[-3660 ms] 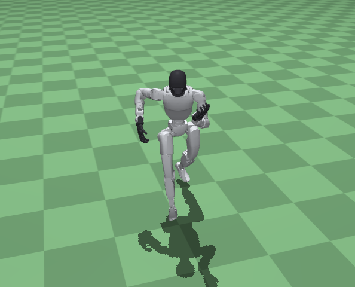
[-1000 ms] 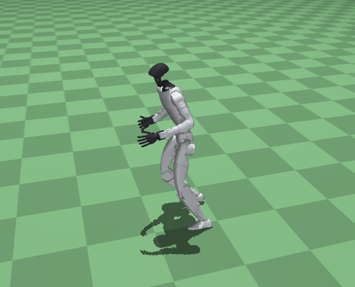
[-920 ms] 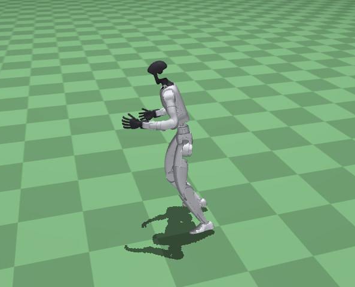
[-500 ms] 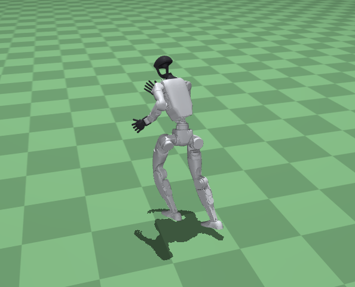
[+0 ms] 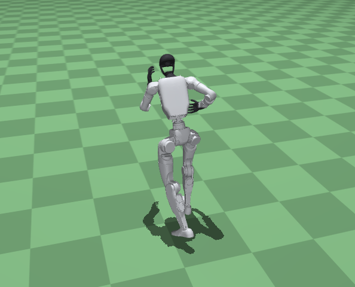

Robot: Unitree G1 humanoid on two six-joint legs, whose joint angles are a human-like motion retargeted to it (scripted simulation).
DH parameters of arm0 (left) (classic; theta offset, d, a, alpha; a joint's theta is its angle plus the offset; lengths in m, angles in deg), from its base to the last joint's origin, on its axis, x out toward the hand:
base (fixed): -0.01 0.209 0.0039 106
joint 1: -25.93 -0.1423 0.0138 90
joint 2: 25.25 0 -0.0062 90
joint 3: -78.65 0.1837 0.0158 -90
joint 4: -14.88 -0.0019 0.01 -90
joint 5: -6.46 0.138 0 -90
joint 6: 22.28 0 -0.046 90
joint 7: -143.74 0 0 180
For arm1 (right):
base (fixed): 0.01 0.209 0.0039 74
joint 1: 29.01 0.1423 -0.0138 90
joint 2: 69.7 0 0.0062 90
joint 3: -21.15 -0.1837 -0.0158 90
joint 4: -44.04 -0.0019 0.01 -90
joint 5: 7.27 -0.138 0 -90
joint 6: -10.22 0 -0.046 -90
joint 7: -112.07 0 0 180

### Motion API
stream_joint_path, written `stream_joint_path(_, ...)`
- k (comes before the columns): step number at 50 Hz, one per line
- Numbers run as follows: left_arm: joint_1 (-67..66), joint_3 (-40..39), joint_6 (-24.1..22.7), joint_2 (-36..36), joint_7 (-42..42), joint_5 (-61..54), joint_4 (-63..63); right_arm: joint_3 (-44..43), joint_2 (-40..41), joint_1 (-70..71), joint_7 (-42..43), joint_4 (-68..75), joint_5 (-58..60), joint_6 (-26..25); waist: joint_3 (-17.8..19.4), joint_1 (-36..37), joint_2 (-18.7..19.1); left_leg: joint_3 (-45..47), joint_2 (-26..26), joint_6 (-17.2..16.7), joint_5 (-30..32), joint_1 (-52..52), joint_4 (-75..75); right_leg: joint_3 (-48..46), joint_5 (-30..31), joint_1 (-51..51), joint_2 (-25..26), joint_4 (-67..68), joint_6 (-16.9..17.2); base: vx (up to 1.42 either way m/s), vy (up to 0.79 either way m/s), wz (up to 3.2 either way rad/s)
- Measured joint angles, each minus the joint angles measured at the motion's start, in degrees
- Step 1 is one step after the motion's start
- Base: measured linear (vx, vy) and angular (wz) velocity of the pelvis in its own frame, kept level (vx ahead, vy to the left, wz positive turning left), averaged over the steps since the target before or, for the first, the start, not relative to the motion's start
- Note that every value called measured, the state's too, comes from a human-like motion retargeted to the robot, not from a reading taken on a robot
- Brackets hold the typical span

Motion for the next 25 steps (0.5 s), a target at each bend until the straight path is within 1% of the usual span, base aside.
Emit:
stream_joint_path(2, -3.74, -2.19, 0.71, -0.17, 0.18, 6.63, 4.30, -1.06, 1.19, 0.62, -0.58, 0.69, 5.70, -0.42, 2.48, -2.38, -0.85, -3.77, -1.32, -2.01, 5.05, 7.15, -1.64, -4.85, 3.63, 2.74, -1.09, -10.04, 1.83, 1.36, -0.29, 0.09)
stream_joint_path(3, -6.76, -3.48, 1.33, -0.66, 0.63, 11.12, 6.42, -1.91, 1.42, 1.45, -0.82, 0.95, 10.41, -0.24, 3.57, -2.92, -1.58, -6.07, -2.17, -2.26, 6.83, 10.30, -1.45, -7.13, 6.24, 3.88, -1.84, -11.37, 2.53, 1.35, -0.29, -0.35)
stream_joint_path(4, -10.64, -5.73, 2.31, -2.16, 0.94, 17.51, 8.02, -3.26, 0.88, 3.03, -0.57, 1.22, 16.76, 0.39, 4.47, -2.76, -2.04, -7.69, -2.72, -1.86, 7.61, 12.13, 0.71, -7.89, 6.77, 4.68, -2.24, -9.79, 1.67, 1.33, -0.28, -0.72)
stream_joint_path(5, -14.95, -8.45, 3.47, -4.19, 1.18, 24.85, 9.36, -4.85, -0.04, 4.98, -0.06, 1.49, 23.94, 1.24, 5.26, -2.24, -2.35, -8.98, -3.11, -1.14, 7.88, 13.31, 3.86, -7.89, 6.25, 5.31, -2.47, -6.77, 0.02, 1.30, -0.27, -1.22)
stream_joint_path(6, -20.24, -12.10, 4.77, -7.36, 2.10, 30.90, 9.43, -7.16, -1.71, 7.74, 0.90, 2.01, 30.24, 1.70, 5.79, -0.58, -2.07, -7.92, -2.28, -0.14, 6.09, 12.27, 10.29, -6.07, 1.49, 4.55, -2.05, 0.11, -2.39, 1.29, -0.24, -1.55)
stream_joint_path(7, -25.75, -15.73, 5.87, -10.42, 3.58, 35.42, 9.27, -9.44, -3.44, 10.54, 1.93, 2.75, 35.79, 1.97, 6.21, 1.19, -1.80, -6.68, -1.32, 0.91, 3.99, 10.77, 17.15, -4.34, -2.90, 3.79, -1.67, 6.87, -4.31, 1.26, -0.20, -1.79)
stream_joint_path(8, -31.70, -19.33, 6.59, -13.26, 6.17, 36.86, 8.66, -11.64, -5.31, 13.42, 3.10, 3.93, 39.84, 1.88, 6.44, 3.18, -1.55, -5.07, -0.08, 2.04, 1.29, 8.38, 24.88, -2.82, -6.54, 3.02, -1.37, 13.37, -5.24, 1.24, -0.16, -1.73)
stream_joint_path(10, -42.92, -25.82, 7.83, -18.01, 12.45, 34.66, 7.15, -15.60, -9.50, 18.07, 6.55, 6.61, 44.34, 1.18, 6.16, 7.43, -1.28, -3.23, 1.75, 4.33, -3.31, 1.75, 38.85, -1.00, -10.11, 3.73, -0.80, 20.47, -5.01, 1.21, -0.10, -1.55)
stream_joint_path(12, -52.13, -31.39, 9.73, -22.80, 14.10, 33.07, 4.99, -20.05, -14.76, 19.11, 10.81, 8.41, 44.71, 0.23, 4.04, 12.48, -1.54, -3.83, 1.16, 6.71, -6.93, -7.73, 47.32, 1.25, -10.43, 6.58, -0.23, 20.04, -3.35, 1.18, -0.05, -1.30)
stream_joint_path(14, -60.05, -37.47, 11.17, -27.26, 12.28, 32.43, 2.16, -24.97, -20.23, 18.32, 13.52, 9.81, 43.70, -0.37, 1.49, 17.81, -2.50, -5.01, -1.19, 7.69, -9.18, -17.58, 48.51, 4.30, -8.22, 10.06, 0.03, 16.14, -1.74, 1.16, 0.00, -1.23)
stream_joint_path(15, -63.60, -40.44, 11.56, -29.11, 11.24, 31.75, 0.51, -27.43, -22.77, 17.62, 14.14, 10.47, 43.21, -0.58, 0.39, 20.45, -3.27, -5.36, -2.58, 7.64, -9.62, -21.88, 46.76, 5.94, -6.39, 12.19, -0.07, 13.45, -0.98, 1.16, 0.05, -1.23)
stream_joint_path(17, -68.76, -45.24, 11.13, -31.91, 11.25, 28.49, -2.92, -31.03, -26.92, 16.39, 14.31, 11.79, 43.65, -1.12, -0.93, 25.28, -5.76, -3.83, -4.41, 6.94, -8.85, -27.01, 36.47, 8.98, -1.34, 17.62, -1.44, 6.96, 0.78, 1.17, 0.11, -1.21)
stream_joint_path(18, -70.78, -47.19, 10.71, -33.32, 11.56, 26.87, -4.55, -32.20, -28.76, 15.96, 14.48, 12.45, 44.27, -1.42, -1.47, 27.55, -7.15, -2.19, -4.79, 6.44, -8.08, -28.38, 29.30, 10.33, 1.25, 20.29, -2.43, 4.01, 1.71, 1.19, 0.17, -1.24)
stream_joint_path(20, -74.55, -50.51, 9.78, -36.56, 11.81, 25.07, -7.70, -33.67, -32.14, 15.32, 15.13, 13.78, 45.58, -1.78, -2.47, 32.09, -9.21, 2.09, -4.32, 4.34, -5.40, -28.87, 12.06, 12.75, 5.91, 25.37, -3.84, -0.49, 3.18, 1.22, 0.24, -1.36)
stream_joint_path(22, -78.62, -53.82, 8.52, -39.85, 12.20, 24.88, -10.66, -34.76, -35.05, 14.79, 15.60, 15.15, 46.50, -1.52, -3.07, 36.59, -9.18, 7.99, -1.79, -0.34, -3.31, -27.17, -4.80, 14.96, 9.06, 31.14, -3.64, -2.95, 4.11, 1.28, 0.32, -1.51)
stream_joint_path(23, -80.77, -55.69, 7.77, -41.23, 12.69, 24.91, -12.00, -35.43, -36.44, 14.57, 15.50, 15.89, 46.91, -1.30, -3.25, 38.55, -8.62, 11.79, -0.10, -3.36, -3.66, -26.39, -11.30, 16.00, 10.10, 34.22, -3.37, -3.52, 4.61, 1.29, 0.37, -1.39)
stream_joint_path(25, -85.18, -60.15, 6.58, -43.33, 14.16, 24.33, -14.16, -37.09, -39.59, 14.42, 14.64, 17.57, 47.95, -1.13, -3.49, 41.23, -6.90, 18.80, 3.22, -8.12, -6.26, -25.46, -19.33, 18.13, 10.84, 39.66, -2.92, -2.29, 5.25, 1.27, 0.42, -1.10)
